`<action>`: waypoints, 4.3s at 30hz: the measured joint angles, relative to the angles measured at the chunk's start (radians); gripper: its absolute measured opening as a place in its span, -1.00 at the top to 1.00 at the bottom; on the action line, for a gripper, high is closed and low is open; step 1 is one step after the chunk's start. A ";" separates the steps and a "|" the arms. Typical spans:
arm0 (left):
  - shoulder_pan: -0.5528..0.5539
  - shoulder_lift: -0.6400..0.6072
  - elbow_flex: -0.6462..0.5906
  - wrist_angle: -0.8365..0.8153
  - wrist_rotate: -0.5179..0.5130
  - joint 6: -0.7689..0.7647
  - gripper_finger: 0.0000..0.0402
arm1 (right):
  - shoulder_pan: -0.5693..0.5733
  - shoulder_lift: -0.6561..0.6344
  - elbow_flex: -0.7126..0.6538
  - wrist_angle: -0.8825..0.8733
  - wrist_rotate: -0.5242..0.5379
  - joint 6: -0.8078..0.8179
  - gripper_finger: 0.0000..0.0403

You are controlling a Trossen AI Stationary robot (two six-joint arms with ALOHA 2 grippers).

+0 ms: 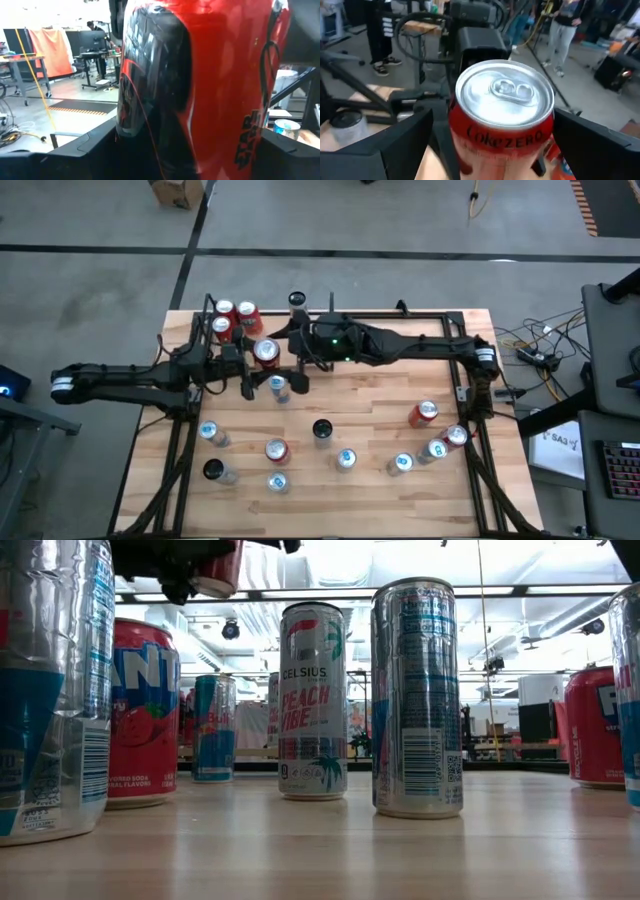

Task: Place canned beverage on shelf
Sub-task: Put the red and black soda can on the shelf aligned with the other red and black soda can

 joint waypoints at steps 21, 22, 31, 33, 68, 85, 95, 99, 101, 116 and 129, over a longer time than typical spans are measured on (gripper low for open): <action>0.000 0.015 -0.004 0.030 -0.003 0.004 -0.47 | -0.005 0.030 0.002 0.072 -0.005 -0.009 -0.45; 0.000 0.014 -0.004 0.030 -0.003 -0.003 -0.50 | -0.005 0.030 0.002 0.073 -0.006 -0.006 -0.45; 0.000 -0.031 -0.001 0.005 -0.043 0.032 -0.96 | -0.016 0.034 0.006 0.049 0.001 0.006 -0.45; -0.001 -0.071 0.025 -0.075 -0.065 0.069 -0.96 | -0.023 0.028 0.011 0.045 0.009 0.012 -0.45; 0.000 -0.455 0.142 -0.483 -0.397 0.222 -0.64 | -0.192 0.397 0.171 0.212 0.036 0.196 -0.45; 0.000 -0.516 0.094 -0.482 -0.398 0.230 -0.64 | -0.200 0.441 0.177 0.090 0.124 0.247 -0.46; 0.000 -0.515 0.094 -0.483 -0.397 0.230 -0.64 | -0.196 0.441 0.154 0.083 0.127 0.257 -0.46; 0.000 -0.515 0.094 -0.483 -0.397 0.230 -0.64 | -0.196 0.441 0.142 0.083 0.128 0.257 -0.46; 0.000 -0.515 0.094 -0.483 -0.397 0.230 -0.64 | -0.197 0.441 0.137 0.084 0.128 0.257 -0.48; 0.000 -0.515 0.093 -0.501 -0.397 0.239 -0.64 | -0.197 0.439 0.114 0.083 0.128 0.283 -0.74; 0.000 -0.483 0.093 -0.524 -0.372 0.218 -0.63 | -0.197 0.403 0.294 -0.180 0.127 0.243 -0.74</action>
